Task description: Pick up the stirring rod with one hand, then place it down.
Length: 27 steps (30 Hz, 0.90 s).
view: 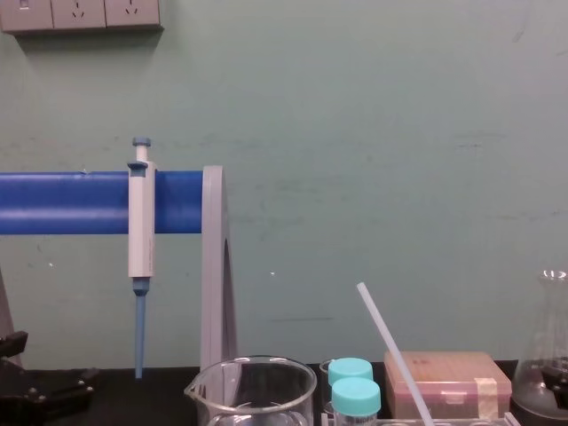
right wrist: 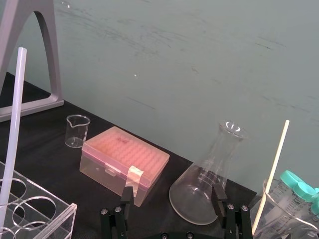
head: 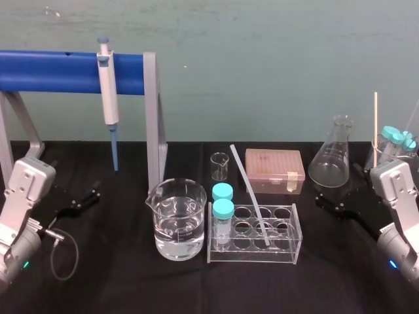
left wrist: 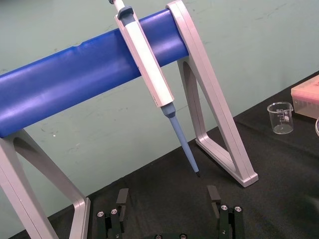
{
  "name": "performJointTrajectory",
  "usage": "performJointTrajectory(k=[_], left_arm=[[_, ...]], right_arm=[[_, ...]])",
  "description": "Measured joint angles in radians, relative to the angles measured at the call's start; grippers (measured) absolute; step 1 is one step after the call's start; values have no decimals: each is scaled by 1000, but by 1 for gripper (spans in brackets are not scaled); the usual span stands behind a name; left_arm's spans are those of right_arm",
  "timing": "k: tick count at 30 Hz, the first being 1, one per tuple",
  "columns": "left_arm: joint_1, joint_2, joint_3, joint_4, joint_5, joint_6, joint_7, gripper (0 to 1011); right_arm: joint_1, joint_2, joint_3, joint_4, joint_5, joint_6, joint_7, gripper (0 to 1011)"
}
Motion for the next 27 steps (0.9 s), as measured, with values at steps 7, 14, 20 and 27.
performJointTrajectory(k=[7, 14, 20, 27], left_arm=[[0, 0, 0, 0, 0, 0, 0, 1000], [0, 0, 0, 0, 0, 0, 0, 1000], [0, 0, 0, 0, 0, 0, 0, 1000], [0, 0, 0, 0, 0, 0, 0, 1000]], right_arm=[[0, 0, 0, 0, 0, 0, 0, 1003], [0, 0, 0, 0, 0, 0, 0, 1003], [0, 0, 0, 0, 0, 0, 0, 1003], [0, 0, 0, 0, 0, 0, 0, 1003]])
